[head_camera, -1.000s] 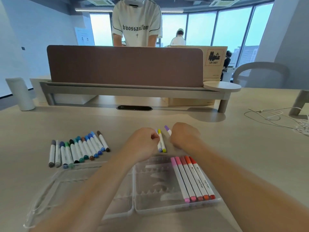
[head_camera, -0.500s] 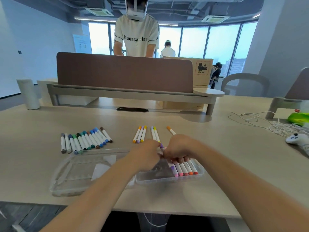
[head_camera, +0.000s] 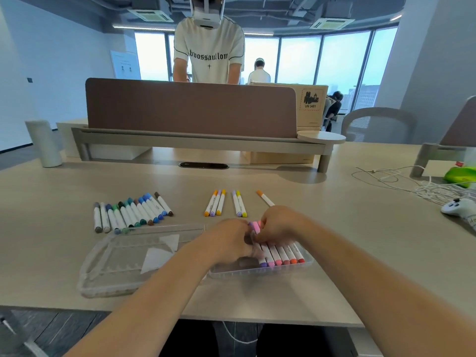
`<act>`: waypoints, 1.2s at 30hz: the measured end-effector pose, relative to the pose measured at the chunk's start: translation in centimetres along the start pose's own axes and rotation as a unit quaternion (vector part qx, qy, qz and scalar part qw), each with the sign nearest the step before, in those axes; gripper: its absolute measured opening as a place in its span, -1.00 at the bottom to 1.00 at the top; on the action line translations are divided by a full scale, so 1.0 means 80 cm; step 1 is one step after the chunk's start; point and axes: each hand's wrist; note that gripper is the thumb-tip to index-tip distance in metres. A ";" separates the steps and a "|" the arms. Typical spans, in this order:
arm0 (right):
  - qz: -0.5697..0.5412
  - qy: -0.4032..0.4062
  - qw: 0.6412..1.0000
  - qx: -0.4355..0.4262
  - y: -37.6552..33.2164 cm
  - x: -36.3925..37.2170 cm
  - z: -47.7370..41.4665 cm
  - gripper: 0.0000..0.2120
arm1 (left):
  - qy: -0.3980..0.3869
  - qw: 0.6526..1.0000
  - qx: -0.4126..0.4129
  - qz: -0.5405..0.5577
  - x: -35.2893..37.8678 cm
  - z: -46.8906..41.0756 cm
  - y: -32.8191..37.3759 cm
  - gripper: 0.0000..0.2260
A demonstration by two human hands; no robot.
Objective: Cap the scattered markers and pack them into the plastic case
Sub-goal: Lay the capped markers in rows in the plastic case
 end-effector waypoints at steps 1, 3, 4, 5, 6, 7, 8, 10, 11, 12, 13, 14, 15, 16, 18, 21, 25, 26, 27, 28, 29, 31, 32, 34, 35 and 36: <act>0.006 -0.001 1.000 0.000 0.000 0.000 -0.002 -0.69 | 0.001 1.000 -0.002 -0.005 0.000 -0.001 0.001 -0.61; 0.019 -0.001 1.000 -0.002 -0.002 0.001 -0.004 -0.70 | 0.003 1.000 -0.006 -0.005 -0.001 -0.001 0.002 -0.61; 0.027 -0.002 1.000 -0.002 -0.003 0.001 -0.004 -0.71 | 0.002 1.000 -0.009 -0.005 -0.002 -0.002 0.002 -0.61; 0.037 -0.002 0.999 -0.005 -0.004 0.001 -0.004 -0.72 | 0.000 1.000 -0.011 -0.007 -0.003 -0.002 0.004 -0.60; 0.049 -0.003 0.999 -0.007 -0.006 0.001 -0.004 -0.72 | 0.000 1.000 -0.012 -0.006 -0.003 -0.002 0.003 -0.60; 0.061 -0.002 0.998 -0.010 -0.008 0.001 -0.005 -0.72 | -0.002 1.000 -0.013 -0.005 -0.004 -0.002 0.004 -0.59; 0.072 -0.002 0.997 -0.010 -0.009 0.001 -0.005 -0.71 | -0.005 1.000 -0.018 -0.008 -0.005 -0.003 0.004 -0.58; 0.086 -0.004 0.996 -0.008 -0.012 0.000 -0.008 -0.71 | -0.012 1.000 -0.027 -0.012 -0.006 -0.005 0.003 -0.56; 0.086 -0.007 0.996 -0.008 -0.013 -0.001 -0.010 -0.70 | -0.010 0.999 -0.035 -0.003 -0.007 -0.007 0.000 -0.55; 0.078 -0.011 0.997 -0.006 -0.013 -0.003 -0.014 -0.70 | -0.005 0.999 -0.047 0.013 -0.008 -0.010 -0.004 -0.56; 0.066 -0.010 0.998 -0.006 -0.012 -0.005 -0.017 -0.70 | 0.007 0.998 -0.061 0.030 -0.010 -0.012 -0.009 -0.57; 0.056 -0.001 0.998 -0.008 -0.012 -0.007 -0.022 -0.71 | 0.025 0.996 -0.075 0.040 -0.011 -0.015 -0.014 -0.57; 0.045 0.014 0.999 -0.015 -0.012 -0.010 -0.028 -0.72 | 0.046 0.994 -0.089 0.050 -0.014 -0.017 -0.020 -0.59; 0.032 0.030 0.999 -0.023 -0.012 -0.012 -0.037 -0.74 | 0.064 0.991 -0.101 0.060 -0.017 -0.020 -0.027 -0.63; 0.004 0.064 0.997 -0.036 -0.015 -0.014 -0.058 -0.76 | 0.097 0.985 -0.118 0.075 -0.025 -0.026 -0.042 -0.78; 0.003 0.111 0.993 -0.040 -0.026 -0.015 -0.093 -0.66 | 0.145 0.973 -0.140 0.107 -0.041 -0.039 -0.068 -0.83; 0.008 0.130 0.991 -0.019 -0.043 -0.014 -0.129 -0.70 | 0.174 0.961 -0.168 0.132 -0.059 -0.057 -0.105 -0.83; 0.009 0.132 0.991 -0.014 -0.046 -0.014 -0.136 -0.71 | 0.175 0.960 -0.169 0.138 -0.061 -0.061 -0.112 -0.83; 0.011 0.137 0.990 -0.016 -0.050 -0.013 -0.143 -0.72 | 0.175 0.960 -0.169 0.141 -0.063 -0.063 -0.117 -0.82; 0.014 0.142 0.990 -0.020 -0.055 -0.011 -0.150 -0.73 | 0.175 0.960 -0.170 0.138 -0.063 -0.066 -0.121 -0.81; 0.018 0.142 0.989 -0.023 -0.061 -0.009 -0.156 -0.73 | 0.173 0.961 -0.170 0.134 -0.063 -0.068 -0.124 -0.80; 0.019 0.130 0.991 -0.025 -0.074 -0.004 -0.167 -0.74 | 0.167 0.963 -0.170 0.127 -0.062 -0.073 -0.130 -0.80; 0.011 0.123 0.992 -0.026 -0.080 0.000 -0.172 -0.75 | 0.167 0.962 -0.172 0.127 -0.062 -0.074 -0.132 -0.81; -0.002 0.119 0.992 -0.040 -0.091 0.006 -0.181 -0.75 | 0.166 0.961 -0.179 0.130 -0.061 -0.077 -0.140 -0.81; 0.001 0.122 0.991 -0.050 -0.096 0.010 -0.184 -0.75 | 0.162 0.962 -0.184 0.124 -0.060 -0.078 -0.143 -0.81; 0.005 0.125 0.991 -0.056 -0.100 0.012 -0.186 -0.76 | 0.155 0.963 -0.189 0.114 -0.059 -0.079 -0.145 -0.81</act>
Point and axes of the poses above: each hand's wrist, its own z-axis away from the middle knuckle, its own x-axis out of the palm, y = z × x, and after that the axes turned 15 degrees about -z, right-handed
